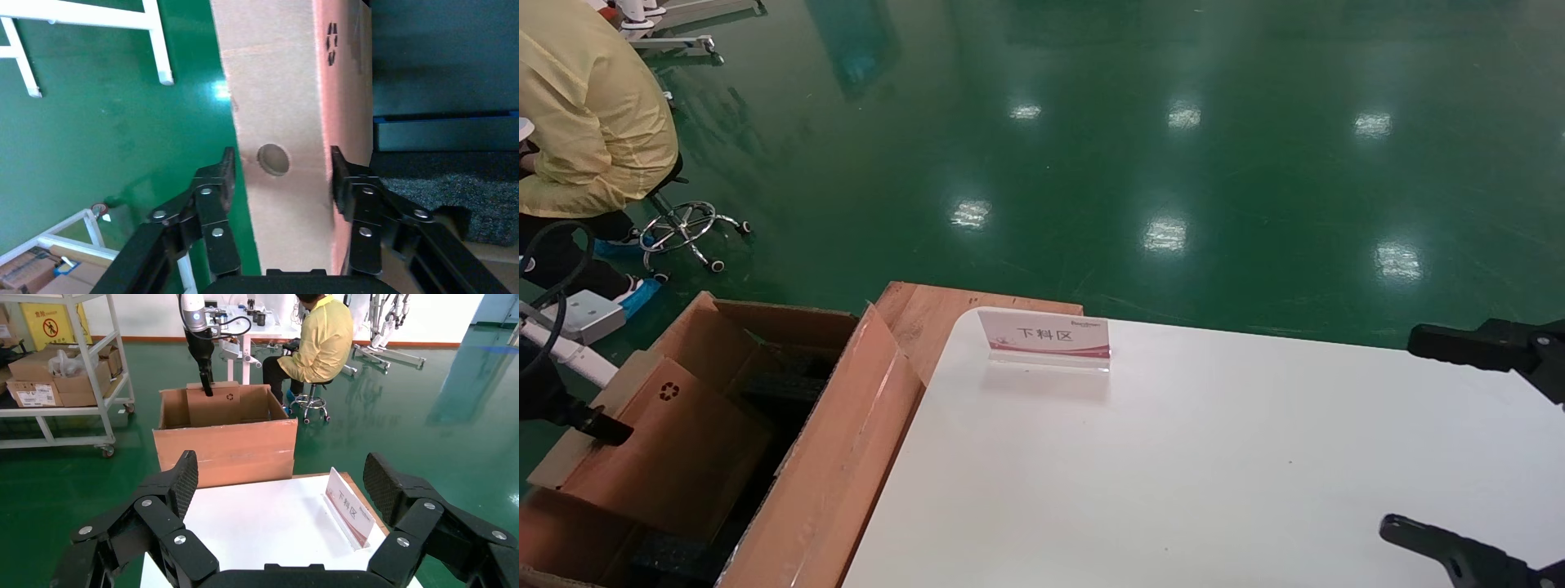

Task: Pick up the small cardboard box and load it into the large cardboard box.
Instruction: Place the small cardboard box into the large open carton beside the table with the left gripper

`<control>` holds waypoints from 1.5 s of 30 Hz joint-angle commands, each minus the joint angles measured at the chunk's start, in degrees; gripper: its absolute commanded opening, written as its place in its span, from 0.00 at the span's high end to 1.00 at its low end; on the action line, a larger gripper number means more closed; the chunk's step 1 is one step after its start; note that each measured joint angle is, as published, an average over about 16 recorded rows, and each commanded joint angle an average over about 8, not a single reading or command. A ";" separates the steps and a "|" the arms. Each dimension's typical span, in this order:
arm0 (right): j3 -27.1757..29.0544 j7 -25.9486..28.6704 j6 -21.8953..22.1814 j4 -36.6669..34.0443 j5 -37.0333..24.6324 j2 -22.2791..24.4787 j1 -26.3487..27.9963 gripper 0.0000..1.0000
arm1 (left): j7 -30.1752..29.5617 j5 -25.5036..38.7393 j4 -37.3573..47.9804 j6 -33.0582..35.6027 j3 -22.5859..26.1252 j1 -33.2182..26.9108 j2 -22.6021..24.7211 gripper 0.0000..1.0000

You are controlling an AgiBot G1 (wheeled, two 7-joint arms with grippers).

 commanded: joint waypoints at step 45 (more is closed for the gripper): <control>-0.09 -0.06 0.01 -0.09 0.02 0.01 0.04 0.00 | 13.12 -0.12 -26.18 -9.13 -12.74 -10.43 -4.45 0.00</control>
